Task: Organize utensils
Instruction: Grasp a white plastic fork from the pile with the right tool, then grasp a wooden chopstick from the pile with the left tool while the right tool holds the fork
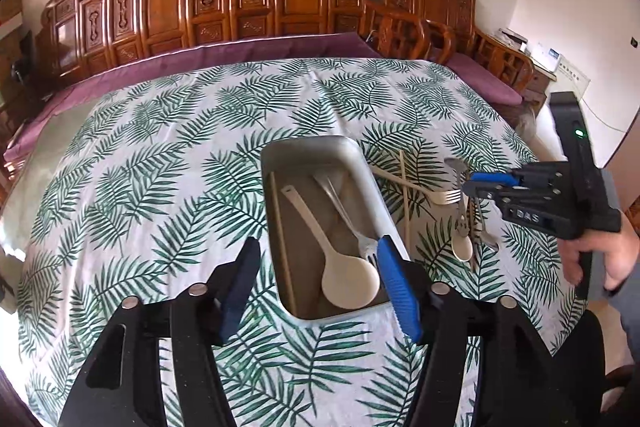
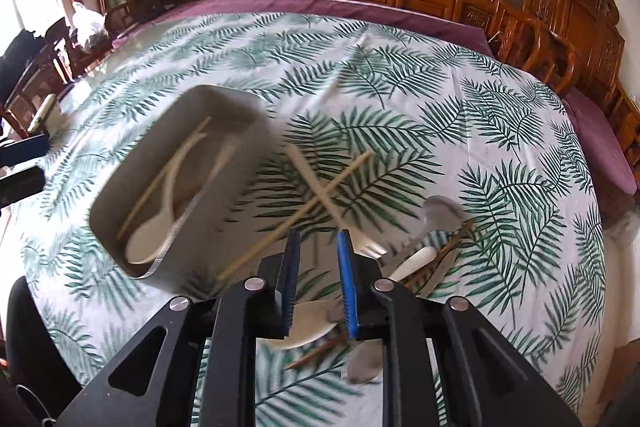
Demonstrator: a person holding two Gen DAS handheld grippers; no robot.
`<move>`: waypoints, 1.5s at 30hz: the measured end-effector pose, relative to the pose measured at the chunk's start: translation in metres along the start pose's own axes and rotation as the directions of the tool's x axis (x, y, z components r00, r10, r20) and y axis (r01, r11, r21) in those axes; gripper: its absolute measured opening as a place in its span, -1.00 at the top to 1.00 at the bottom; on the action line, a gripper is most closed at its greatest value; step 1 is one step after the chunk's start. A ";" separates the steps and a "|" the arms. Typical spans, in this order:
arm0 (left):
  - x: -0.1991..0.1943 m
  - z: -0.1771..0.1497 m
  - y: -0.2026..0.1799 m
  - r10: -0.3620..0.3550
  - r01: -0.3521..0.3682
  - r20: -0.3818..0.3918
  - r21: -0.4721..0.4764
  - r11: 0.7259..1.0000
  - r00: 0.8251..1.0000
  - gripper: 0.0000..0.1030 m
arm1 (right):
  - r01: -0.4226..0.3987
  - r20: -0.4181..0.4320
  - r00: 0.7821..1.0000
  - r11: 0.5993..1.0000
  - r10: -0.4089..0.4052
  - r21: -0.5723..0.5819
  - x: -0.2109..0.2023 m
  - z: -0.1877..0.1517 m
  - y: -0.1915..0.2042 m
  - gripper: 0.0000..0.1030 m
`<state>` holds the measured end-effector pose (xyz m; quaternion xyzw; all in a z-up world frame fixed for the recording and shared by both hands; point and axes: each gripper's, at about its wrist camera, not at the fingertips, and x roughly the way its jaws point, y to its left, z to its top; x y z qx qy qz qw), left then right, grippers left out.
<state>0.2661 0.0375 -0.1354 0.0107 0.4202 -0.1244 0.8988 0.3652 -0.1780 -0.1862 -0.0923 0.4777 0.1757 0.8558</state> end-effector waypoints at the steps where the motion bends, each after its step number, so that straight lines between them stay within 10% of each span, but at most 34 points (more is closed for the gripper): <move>1: 0.002 0.000 -0.001 0.000 0.000 -0.003 0.001 1.000 1.000 -0.17 | 0.002 -0.007 1.000 1.000 -0.002 -0.010 0.006 0.003 -0.002 0.58; 21: 0.015 -0.002 -0.006 0.018 -0.017 -0.047 0.013 1.000 0.999 -0.17 | -0.016 -0.194 0.981 0.983 -0.020 -0.182 0.095 0.027 0.008 0.58; 25: 0.016 -0.003 -0.008 0.017 -0.016 -0.053 0.019 1.000 0.998 -0.17 | -0.045 -0.191 0.981 0.984 0.012 -0.172 0.094 0.025 0.009 0.86; 45: 0.057 0.030 -0.078 -0.073 0.082 -0.085 0.102 0.991 0.994 -0.08 | -0.055 -0.029 0.998 0.998 0.056 0.016 -0.006 -0.018 -0.032 0.87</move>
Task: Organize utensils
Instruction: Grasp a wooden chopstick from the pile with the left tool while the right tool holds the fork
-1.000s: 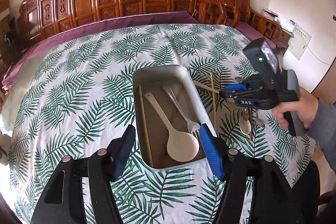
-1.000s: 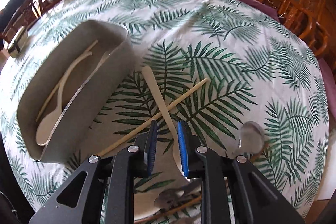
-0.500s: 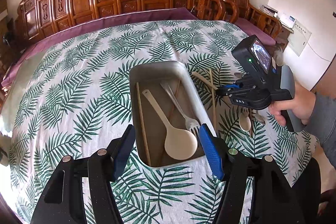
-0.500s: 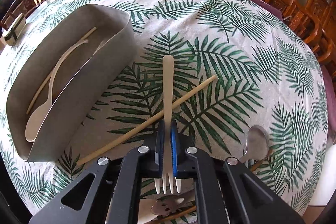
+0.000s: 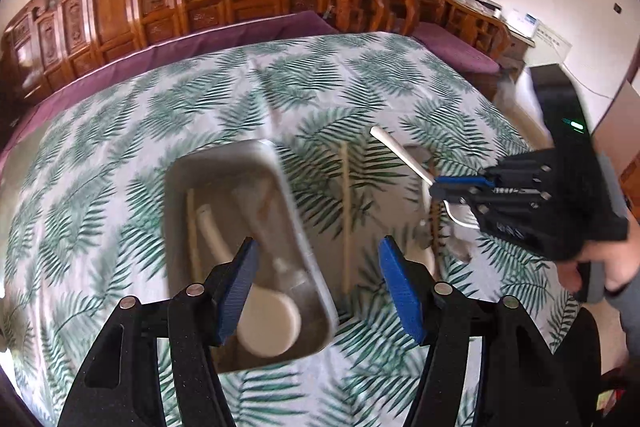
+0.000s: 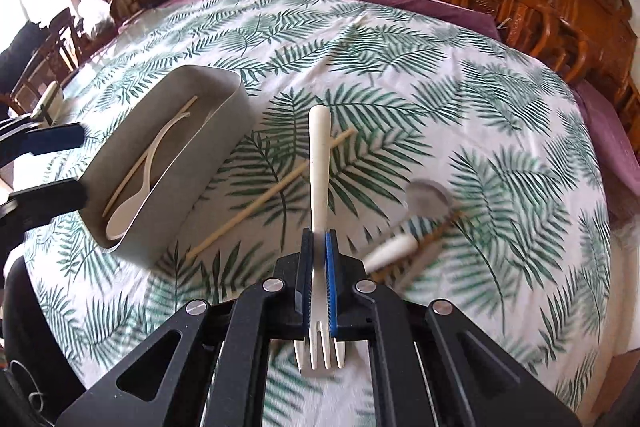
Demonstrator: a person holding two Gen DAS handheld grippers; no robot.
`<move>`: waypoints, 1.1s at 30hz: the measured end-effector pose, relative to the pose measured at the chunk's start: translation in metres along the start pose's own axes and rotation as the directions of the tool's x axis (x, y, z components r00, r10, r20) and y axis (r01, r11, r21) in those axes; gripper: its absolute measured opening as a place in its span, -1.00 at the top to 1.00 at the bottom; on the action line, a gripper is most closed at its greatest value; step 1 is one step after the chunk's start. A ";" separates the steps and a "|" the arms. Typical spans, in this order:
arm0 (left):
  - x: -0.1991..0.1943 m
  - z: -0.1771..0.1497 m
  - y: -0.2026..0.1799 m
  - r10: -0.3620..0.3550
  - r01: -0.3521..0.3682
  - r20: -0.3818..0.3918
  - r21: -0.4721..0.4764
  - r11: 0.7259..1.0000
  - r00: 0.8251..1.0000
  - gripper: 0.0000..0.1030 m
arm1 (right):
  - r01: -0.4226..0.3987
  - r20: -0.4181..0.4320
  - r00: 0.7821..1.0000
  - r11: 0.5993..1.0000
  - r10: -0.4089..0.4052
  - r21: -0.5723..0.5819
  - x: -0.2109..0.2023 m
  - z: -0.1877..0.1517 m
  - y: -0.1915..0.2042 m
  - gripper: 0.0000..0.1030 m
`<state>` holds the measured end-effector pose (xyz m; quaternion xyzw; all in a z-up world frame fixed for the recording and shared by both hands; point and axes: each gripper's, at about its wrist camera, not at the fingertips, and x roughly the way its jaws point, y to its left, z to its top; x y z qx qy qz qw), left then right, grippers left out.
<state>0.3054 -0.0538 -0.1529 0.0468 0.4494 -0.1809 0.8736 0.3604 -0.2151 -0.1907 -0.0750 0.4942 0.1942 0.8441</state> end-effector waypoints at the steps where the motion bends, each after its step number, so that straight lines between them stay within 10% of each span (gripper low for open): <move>1: 0.004 0.002 -0.004 -0.005 0.005 -0.007 0.006 1.000 1.000 -0.03 | -0.010 0.011 1.000 1.000 0.010 0.018 -0.007 -0.006 -0.005 0.87; 33: 0.143 0.037 -0.034 0.058 -0.017 -0.362 0.114 0.993 0.930 0.85 | -0.029 0.042 0.999 0.987 0.023 0.159 -0.030 -0.081 -0.042 0.86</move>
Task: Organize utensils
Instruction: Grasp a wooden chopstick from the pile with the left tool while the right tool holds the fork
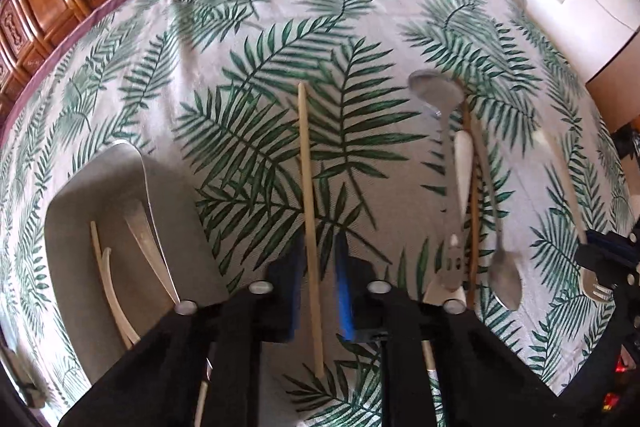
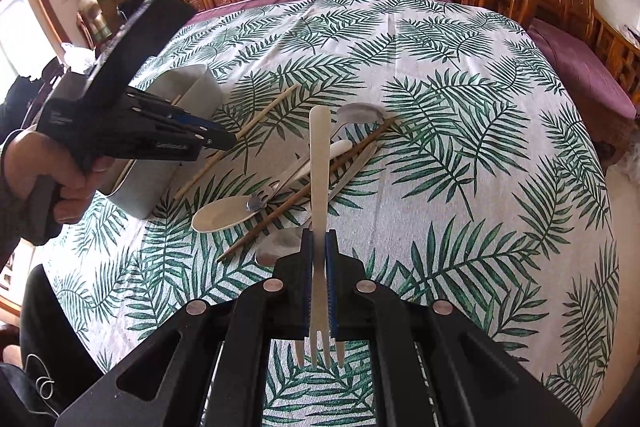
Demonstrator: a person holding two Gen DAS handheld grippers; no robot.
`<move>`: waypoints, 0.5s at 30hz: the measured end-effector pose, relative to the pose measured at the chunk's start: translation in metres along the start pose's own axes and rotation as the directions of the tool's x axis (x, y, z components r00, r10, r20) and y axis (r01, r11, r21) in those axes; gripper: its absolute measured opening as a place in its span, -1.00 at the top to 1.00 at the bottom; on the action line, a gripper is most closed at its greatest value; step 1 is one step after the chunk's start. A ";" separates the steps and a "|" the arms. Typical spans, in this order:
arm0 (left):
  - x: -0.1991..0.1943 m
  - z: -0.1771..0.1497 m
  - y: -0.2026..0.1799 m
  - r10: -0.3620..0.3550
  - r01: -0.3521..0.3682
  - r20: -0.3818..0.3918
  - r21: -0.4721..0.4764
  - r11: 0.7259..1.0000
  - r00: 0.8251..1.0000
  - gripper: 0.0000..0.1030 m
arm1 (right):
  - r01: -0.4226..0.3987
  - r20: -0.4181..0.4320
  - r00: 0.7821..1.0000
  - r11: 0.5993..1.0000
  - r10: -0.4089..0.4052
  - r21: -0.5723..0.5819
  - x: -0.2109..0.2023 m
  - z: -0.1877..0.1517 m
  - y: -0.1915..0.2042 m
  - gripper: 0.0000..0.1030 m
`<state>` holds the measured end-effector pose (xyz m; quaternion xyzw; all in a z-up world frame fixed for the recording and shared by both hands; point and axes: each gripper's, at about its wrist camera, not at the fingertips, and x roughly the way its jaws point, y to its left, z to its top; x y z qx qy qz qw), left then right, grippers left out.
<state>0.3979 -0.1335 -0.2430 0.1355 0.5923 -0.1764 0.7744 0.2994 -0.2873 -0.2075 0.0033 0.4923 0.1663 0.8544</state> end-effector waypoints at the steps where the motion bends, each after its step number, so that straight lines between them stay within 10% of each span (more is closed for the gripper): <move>1: 0.002 0.000 0.001 -0.004 0.004 -0.006 -0.006 1.000 1.000 0.85 | 0.000 -0.001 1.000 1.000 0.000 0.000 0.000 0.000 0.000 0.86; 15: 0.002 -0.002 0.002 -0.001 0.001 0.015 -0.024 1.000 1.000 0.92 | 0.008 -0.001 1.000 1.000 -0.008 0.004 -0.006 -0.001 0.003 0.86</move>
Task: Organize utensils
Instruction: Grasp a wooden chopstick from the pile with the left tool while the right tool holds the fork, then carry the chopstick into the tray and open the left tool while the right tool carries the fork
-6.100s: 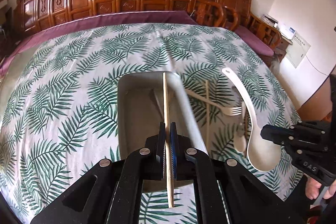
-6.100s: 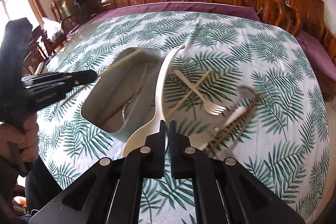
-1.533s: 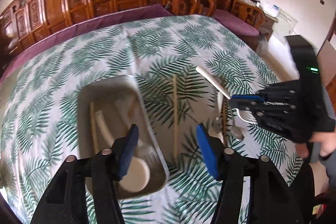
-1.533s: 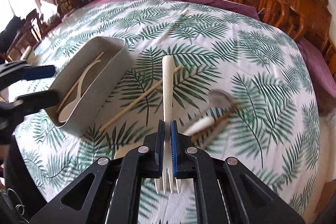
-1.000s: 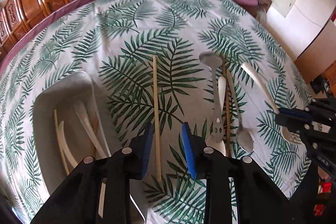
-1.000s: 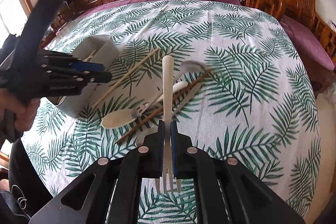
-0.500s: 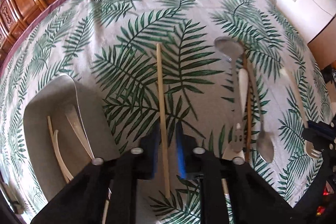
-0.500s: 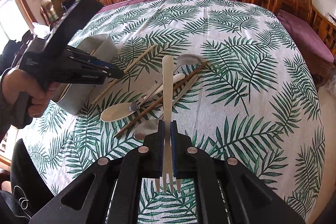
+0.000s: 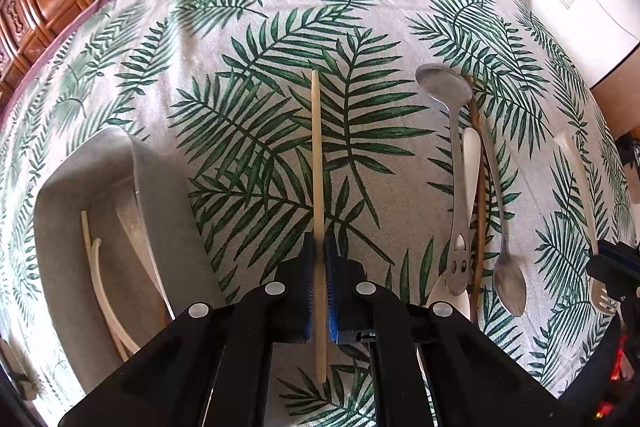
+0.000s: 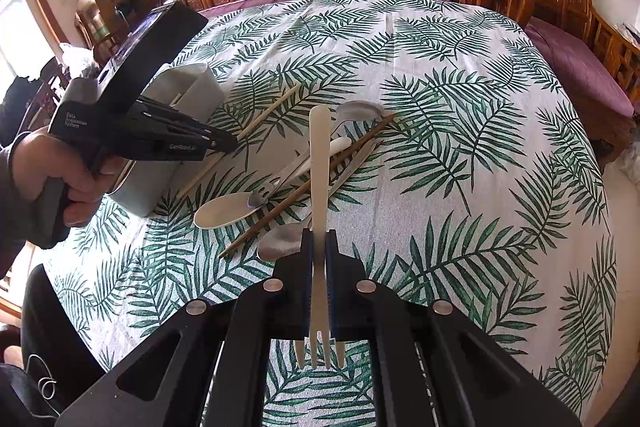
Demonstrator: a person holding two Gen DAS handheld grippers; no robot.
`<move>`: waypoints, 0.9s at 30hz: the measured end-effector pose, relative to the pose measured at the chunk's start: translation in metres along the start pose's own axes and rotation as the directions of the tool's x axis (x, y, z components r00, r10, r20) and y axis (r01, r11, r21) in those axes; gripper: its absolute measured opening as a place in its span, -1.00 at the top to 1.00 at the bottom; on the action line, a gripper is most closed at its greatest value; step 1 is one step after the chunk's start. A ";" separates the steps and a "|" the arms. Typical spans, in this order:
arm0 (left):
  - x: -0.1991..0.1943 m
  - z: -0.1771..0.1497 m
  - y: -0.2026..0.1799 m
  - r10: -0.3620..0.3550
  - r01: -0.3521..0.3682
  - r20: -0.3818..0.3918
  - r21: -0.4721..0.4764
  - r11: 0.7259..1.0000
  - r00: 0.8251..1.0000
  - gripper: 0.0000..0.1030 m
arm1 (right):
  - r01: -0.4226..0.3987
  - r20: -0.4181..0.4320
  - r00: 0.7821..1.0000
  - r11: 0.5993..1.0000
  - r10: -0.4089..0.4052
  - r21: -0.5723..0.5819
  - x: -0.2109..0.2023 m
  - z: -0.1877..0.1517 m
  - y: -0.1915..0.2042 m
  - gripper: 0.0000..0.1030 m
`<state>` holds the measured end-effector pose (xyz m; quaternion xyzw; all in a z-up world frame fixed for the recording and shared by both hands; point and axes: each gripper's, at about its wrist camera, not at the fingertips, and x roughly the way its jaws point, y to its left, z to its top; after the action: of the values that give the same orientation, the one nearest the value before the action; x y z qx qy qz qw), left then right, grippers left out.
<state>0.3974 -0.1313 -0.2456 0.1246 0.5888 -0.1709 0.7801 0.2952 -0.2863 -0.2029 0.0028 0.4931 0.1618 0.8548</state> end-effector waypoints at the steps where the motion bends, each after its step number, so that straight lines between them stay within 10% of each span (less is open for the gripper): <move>1: -0.004 -0.002 0.000 -0.007 0.007 0.012 -0.003 1.000 1.000 0.92 | 0.001 0.001 1.000 1.000 -0.001 0.001 -0.002 0.000 0.001 0.86; 27: -0.141 -0.095 0.024 -0.078 0.102 0.296 -0.068 0.992 0.952 0.92 | 0.020 0.029 0.999 0.999 -0.019 -0.040 -0.031 0.008 0.062 0.86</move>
<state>0.2887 -0.0547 -0.1363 0.0387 0.4786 -0.1985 0.8544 0.2705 -0.2354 -0.1625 -0.0168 0.4774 0.1634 0.8632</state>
